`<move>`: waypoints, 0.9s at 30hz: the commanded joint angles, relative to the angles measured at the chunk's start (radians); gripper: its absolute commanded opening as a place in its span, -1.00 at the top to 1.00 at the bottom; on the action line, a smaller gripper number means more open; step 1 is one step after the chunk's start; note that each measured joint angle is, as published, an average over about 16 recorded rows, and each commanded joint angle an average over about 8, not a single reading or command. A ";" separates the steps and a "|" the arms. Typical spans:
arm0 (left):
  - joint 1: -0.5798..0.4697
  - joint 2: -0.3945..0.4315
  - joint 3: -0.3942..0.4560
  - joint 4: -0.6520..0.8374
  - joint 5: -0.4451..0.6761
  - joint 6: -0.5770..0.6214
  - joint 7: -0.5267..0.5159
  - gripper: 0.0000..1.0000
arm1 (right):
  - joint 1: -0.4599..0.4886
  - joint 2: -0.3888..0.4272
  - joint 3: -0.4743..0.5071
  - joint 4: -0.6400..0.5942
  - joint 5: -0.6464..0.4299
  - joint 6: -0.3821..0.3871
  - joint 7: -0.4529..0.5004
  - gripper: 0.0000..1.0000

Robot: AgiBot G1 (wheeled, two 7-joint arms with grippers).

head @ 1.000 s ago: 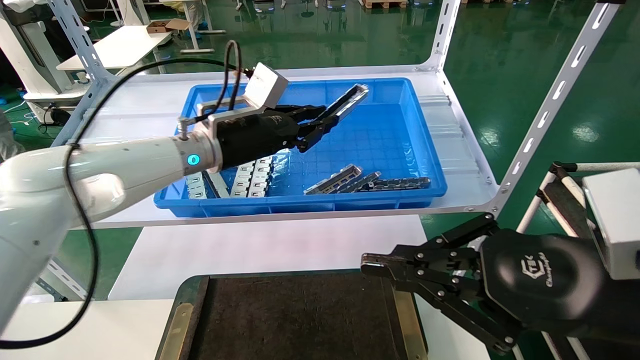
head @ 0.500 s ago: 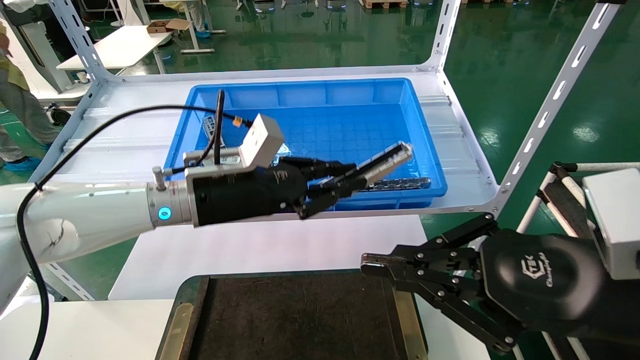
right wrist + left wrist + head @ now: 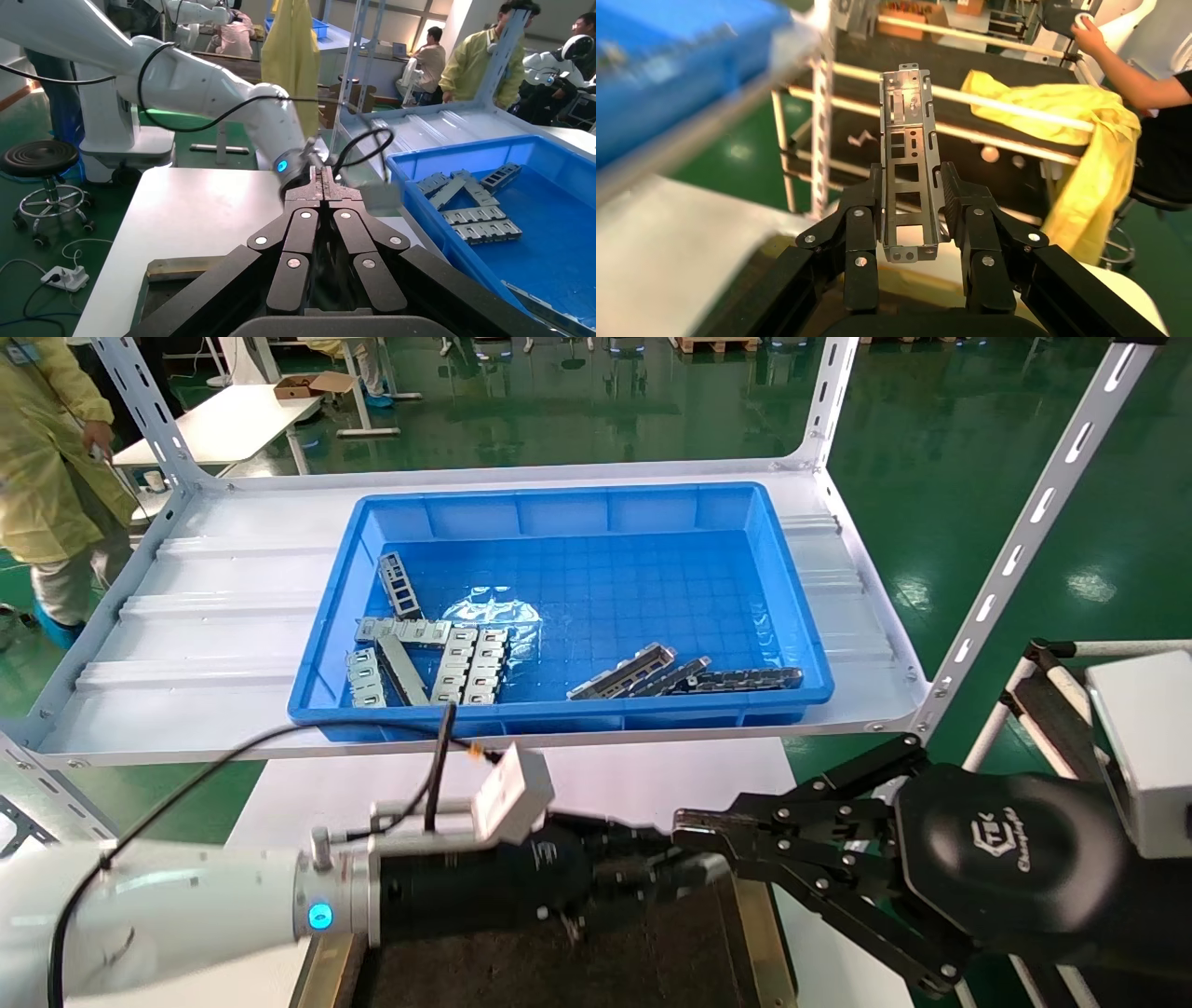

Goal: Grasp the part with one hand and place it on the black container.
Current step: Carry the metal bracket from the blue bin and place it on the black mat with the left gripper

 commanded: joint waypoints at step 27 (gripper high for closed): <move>0.408 0.108 0.076 -0.273 0.012 -0.903 -0.347 1.00 | 0.000 0.000 -0.001 0.000 0.000 0.000 0.000 1.00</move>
